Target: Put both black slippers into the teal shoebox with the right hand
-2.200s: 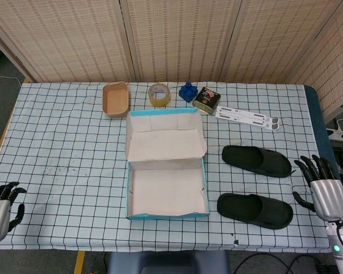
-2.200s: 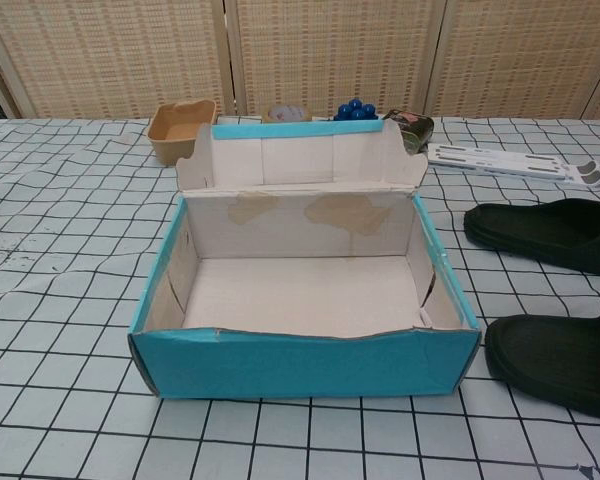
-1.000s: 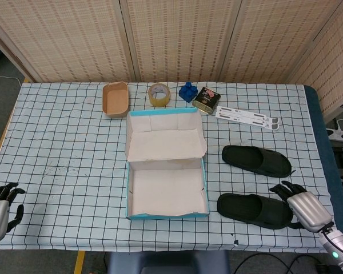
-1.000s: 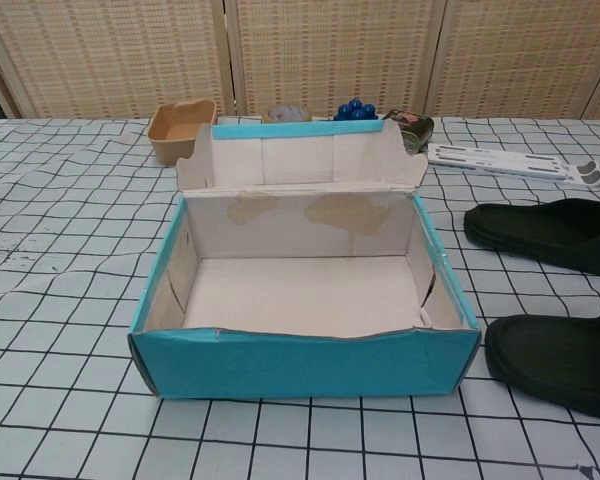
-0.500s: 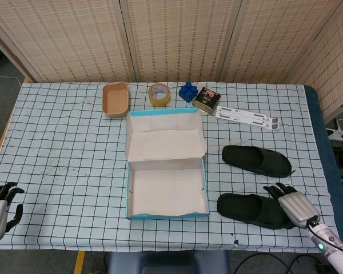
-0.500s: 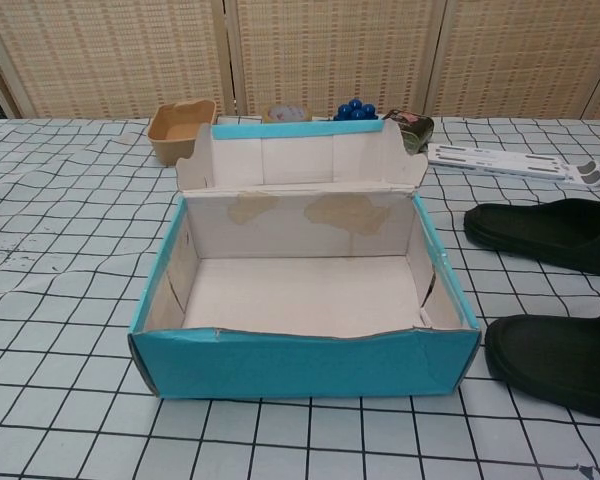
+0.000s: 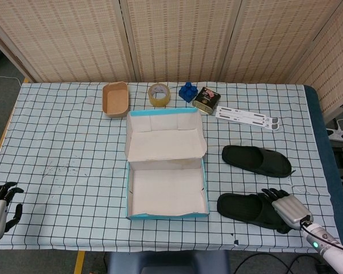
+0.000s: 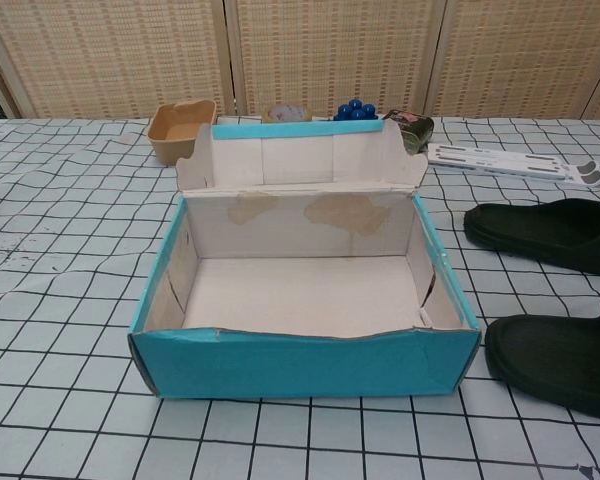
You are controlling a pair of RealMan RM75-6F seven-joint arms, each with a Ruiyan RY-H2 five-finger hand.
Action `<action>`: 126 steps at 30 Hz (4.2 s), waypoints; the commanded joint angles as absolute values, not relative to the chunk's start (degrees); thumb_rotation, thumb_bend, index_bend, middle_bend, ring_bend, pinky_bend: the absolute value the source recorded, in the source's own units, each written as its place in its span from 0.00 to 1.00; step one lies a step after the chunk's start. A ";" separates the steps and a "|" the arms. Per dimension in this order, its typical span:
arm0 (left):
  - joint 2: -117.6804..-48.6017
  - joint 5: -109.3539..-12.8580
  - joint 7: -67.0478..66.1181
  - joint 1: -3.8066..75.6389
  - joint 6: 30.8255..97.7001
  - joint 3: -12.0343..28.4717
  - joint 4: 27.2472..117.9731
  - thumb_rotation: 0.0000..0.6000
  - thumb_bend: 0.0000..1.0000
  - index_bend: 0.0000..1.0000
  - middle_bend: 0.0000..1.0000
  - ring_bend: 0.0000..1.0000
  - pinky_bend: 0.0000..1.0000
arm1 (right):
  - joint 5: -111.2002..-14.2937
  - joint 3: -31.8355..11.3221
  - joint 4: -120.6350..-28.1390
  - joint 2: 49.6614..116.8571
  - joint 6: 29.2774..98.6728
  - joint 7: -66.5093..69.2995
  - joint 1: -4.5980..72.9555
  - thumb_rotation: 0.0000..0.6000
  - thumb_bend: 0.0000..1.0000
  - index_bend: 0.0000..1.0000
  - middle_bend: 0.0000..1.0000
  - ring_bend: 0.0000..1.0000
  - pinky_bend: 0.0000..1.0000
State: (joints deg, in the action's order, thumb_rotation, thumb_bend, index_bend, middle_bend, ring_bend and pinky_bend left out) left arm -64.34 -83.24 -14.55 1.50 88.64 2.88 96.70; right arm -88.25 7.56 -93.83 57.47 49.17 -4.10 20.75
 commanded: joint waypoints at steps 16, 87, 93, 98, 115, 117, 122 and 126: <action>-63.91 -83.52 -13.51 1.39 88.73 2.75 97.08 1.00 0.49 0.35 0.22 0.22 0.48 | -84.01 6.41 -91.16 62.60 47.89 -3.74 21.51 1.00 0.00 0.00 0.00 0.00 0.12; -63.70 -83.01 -12.87 1.71 87.79 2.79 97.15 1.00 0.49 0.35 0.22 0.24 0.48 | -97.69 -2.43 -105.34 61.27 79.03 -17.46 15.79 1.00 0.02 0.69 0.58 0.52 0.52; -63.69 -83.03 -12.87 1.68 87.96 2.82 97.16 1.00 0.49 0.35 0.22 0.24 0.48 | -91.89 -5.39 -115.83 60.91 67.08 -24.13 22.66 1.00 0.02 0.69 0.58 0.52 0.52; -63.52 -83.24 -12.16 1.53 88.32 2.84 97.11 1.00 0.49 0.35 0.22 0.24 0.48 | -83.31 -8.81 -119.19 65.65 60.04 -28.84 28.33 1.00 0.02 0.69 0.58 0.52 0.52; -63.12 -83.19 -10.73 1.47 88.39 2.95 96.83 1.00 0.49 0.35 0.22 0.24 0.48 | -60.78 -12.40 -108.46 85.97 54.97 -38.34 42.46 1.00 0.02 0.69 0.58 0.52 0.52; -63.13 -83.16 -10.66 1.49 88.35 2.97 96.77 1.00 0.49 0.35 0.22 0.24 0.48 | -59.87 -12.05 -106.86 87.43 55.19 -38.78 43.18 1.00 0.02 0.69 0.58 0.52 0.52; -63.12 -83.21 -10.63 1.57 88.22 2.95 96.78 1.00 0.49 0.35 0.22 0.24 0.48 | -58.60 -11.39 -102.85 90.93 54.61 -37.48 44.84 1.00 0.02 0.69 0.58 0.52 0.52; -63.07 -83.23 -10.47 1.50 88.23 2.86 96.82 1.00 0.49 0.35 0.22 0.24 0.48 | -58.51 -10.48 -100.82 92.20 54.01 -36.26 45.56 1.00 0.02 0.69 0.58 0.52 0.52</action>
State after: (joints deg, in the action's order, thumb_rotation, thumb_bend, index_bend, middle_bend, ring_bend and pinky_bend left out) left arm -63.08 -83.24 -10.48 1.51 88.22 2.86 96.81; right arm -58.57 -10.82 -101.22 91.84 54.22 -36.59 45.29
